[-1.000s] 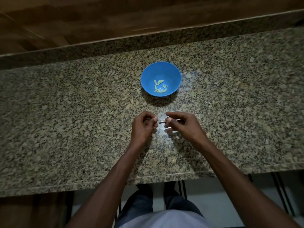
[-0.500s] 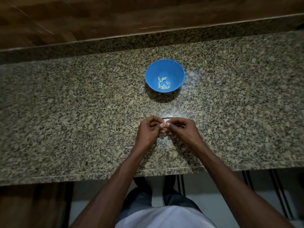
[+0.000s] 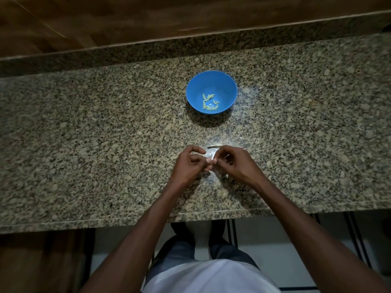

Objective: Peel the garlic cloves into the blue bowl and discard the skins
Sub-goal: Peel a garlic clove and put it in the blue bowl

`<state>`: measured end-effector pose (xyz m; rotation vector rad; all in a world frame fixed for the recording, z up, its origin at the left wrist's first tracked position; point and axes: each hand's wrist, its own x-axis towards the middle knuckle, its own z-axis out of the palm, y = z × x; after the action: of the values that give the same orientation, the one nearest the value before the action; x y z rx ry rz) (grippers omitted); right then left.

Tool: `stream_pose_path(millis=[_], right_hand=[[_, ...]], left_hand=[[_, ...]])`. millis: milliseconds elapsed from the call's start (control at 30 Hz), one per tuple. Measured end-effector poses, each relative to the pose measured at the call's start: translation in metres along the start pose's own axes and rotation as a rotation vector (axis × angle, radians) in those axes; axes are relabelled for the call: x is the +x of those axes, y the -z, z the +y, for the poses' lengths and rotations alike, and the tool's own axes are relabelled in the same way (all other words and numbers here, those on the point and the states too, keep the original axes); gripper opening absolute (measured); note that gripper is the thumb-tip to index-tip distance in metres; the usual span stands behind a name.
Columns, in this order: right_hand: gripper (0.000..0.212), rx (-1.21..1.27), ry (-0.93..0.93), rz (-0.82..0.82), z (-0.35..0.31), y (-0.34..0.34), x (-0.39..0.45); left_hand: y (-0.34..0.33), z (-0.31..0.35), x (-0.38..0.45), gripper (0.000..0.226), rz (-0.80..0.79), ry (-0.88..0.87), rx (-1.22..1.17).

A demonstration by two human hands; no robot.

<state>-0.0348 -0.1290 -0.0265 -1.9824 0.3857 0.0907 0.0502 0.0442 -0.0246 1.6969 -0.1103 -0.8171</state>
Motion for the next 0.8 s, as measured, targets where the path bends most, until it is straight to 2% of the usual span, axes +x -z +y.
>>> stream_pose_path(millis=[100, 167, 233, 300, 600, 800], right_hand=[[0.004, -0.091, 0.008, 0.079, 0.007, 0.001, 0.004], [0.006, -0.234, 0.074, 0.165, 0.012, 0.0, 0.007], [0.007, -0.355, 0.147, 0.209, 0.014, -0.005, 0.007], [0.009, -0.457, 0.195, 0.192, 0.014, -0.012, 0.005], [0.011, -0.532, 0.307, 0.243, 0.032, -0.026, -0.003], [0.007, -0.408, 0.272, 0.324, 0.04, -0.031, -0.006]], left_hand=[[0.002, -0.009, 0.006, 0.019, 0.158, -0.041, 0.187], [0.006, -0.016, 0.009, 0.026, 0.237, -0.158, 0.415], [0.007, -0.024, 0.013, 0.036, 0.218, -0.269, 0.616], [0.006, -0.028, 0.016, 0.041, 0.205, -0.299, 0.748], [0.009, -0.031, 0.016, 0.037, 0.202, -0.336, 0.767], [0.009, -0.03, 0.015, 0.037, 0.211, -0.338, 0.765]])
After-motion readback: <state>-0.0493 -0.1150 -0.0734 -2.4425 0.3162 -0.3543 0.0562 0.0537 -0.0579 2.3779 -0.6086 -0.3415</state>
